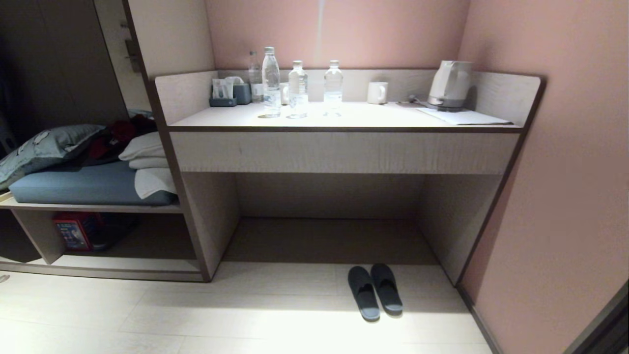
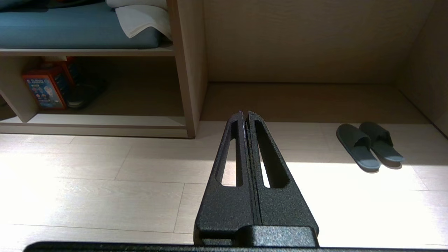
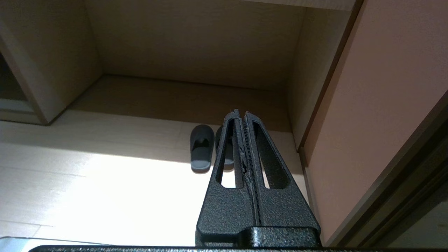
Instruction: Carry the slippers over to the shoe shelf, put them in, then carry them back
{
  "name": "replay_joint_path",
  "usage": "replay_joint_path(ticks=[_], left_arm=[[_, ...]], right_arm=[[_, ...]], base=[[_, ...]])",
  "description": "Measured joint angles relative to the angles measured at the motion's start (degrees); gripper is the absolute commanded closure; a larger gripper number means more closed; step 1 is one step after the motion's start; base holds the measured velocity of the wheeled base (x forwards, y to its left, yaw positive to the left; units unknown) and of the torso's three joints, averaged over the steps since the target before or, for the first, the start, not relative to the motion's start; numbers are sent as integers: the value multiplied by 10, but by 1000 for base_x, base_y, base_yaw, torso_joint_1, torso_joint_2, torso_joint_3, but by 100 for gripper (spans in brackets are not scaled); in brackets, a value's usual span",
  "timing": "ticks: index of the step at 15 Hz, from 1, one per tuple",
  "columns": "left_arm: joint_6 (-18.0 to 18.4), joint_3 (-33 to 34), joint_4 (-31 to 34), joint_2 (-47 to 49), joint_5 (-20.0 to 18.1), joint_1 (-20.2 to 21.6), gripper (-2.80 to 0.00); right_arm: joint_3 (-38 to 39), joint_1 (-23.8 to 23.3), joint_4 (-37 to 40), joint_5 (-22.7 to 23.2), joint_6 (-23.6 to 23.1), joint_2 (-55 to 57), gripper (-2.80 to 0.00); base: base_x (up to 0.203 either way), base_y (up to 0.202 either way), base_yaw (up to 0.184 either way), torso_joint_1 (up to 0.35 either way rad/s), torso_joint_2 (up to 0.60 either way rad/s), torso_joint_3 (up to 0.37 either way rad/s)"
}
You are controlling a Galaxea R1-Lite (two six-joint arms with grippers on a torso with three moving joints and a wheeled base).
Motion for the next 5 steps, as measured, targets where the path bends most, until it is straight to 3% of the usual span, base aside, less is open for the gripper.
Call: replay_joint_path(ticks=[5], left_arm=[[0, 0, 0, 0, 0, 0, 0]], right_arm=[[0, 0, -2, -5, 12, 0, 0]], base=[[0, 0, 0, 0, 0, 0]])
